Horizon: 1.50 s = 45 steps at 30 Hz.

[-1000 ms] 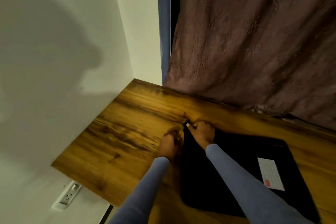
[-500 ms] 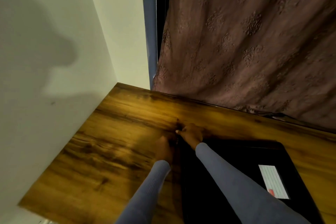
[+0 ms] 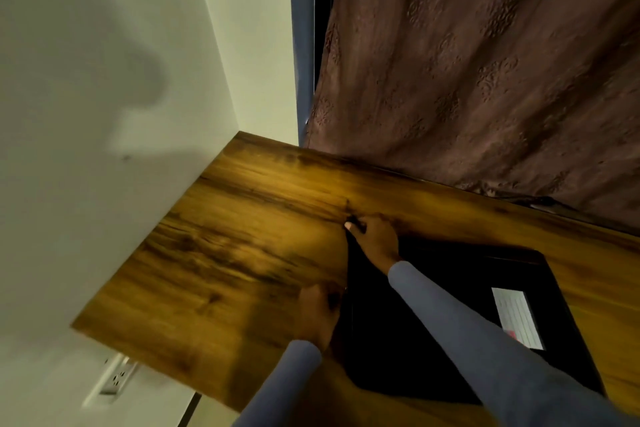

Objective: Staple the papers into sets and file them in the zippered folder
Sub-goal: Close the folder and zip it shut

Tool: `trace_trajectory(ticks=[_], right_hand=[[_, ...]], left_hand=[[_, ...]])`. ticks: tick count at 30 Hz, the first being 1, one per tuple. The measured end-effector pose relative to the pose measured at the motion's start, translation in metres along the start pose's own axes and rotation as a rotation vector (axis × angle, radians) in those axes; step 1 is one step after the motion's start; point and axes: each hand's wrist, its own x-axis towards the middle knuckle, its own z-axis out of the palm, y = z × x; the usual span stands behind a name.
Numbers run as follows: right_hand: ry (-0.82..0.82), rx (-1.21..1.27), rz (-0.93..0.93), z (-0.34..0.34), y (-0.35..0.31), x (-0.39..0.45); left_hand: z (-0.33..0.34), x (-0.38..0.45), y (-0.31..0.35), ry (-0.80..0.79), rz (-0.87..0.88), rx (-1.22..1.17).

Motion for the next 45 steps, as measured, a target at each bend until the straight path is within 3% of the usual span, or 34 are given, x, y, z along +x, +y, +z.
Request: trace_trajectory(ticks=[3, 7, 11, 18, 24, 28, 32, 35, 37, 45], right_hand=[[0.002, -0.117, -0.228, -0.012, 0.031, -0.06], [-0.192, -0.16, -0.457, -0.016, 0.086, -0.15], [-0.146, -0.433, -0.679, -0.004, 0.122, -0.19], [-0.218, -0.577, -0.558, 0.001, 0.114, -0.201], [-0.249, -0.658, -0.544, 0.005, 0.111, -0.204], [-0.284, -0.594, -0.554, -0.003, 0.102, -0.212], [-0.167, -0.516, -0.554, -0.011, 0.101, -0.22], [-0.064, -0.526, -0.653, -0.012, 0.099, -0.235], [-0.102, -0.429, -0.685, -0.008, 0.096, -0.245], [-0.192, -0.341, -0.571, -0.005, 0.074, -0.255]], left_hand=[[-0.005, -0.005, 0.008, -0.039, 0.001, 0.048], [-0.002, -0.011, 0.007, 0.005, -0.003, 0.073], [0.002, -0.012, 0.019, 0.06, -0.044, 0.064], [0.003, -0.044, 0.031, 0.064, -0.114, 0.148], [0.016, -0.134, 0.02, 0.17, -0.187, 0.084], [0.049, -0.167, 0.037, 0.283, -0.262, -0.079], [0.065, -0.172, 0.045, 0.355, -0.353, -0.23], [0.065, -0.172, 0.042, 0.34, -0.441, -0.37], [0.064, -0.173, 0.046, 0.346, -0.488, -0.468], [0.052, -0.164, 0.042, 0.229, -0.538, -0.53]])
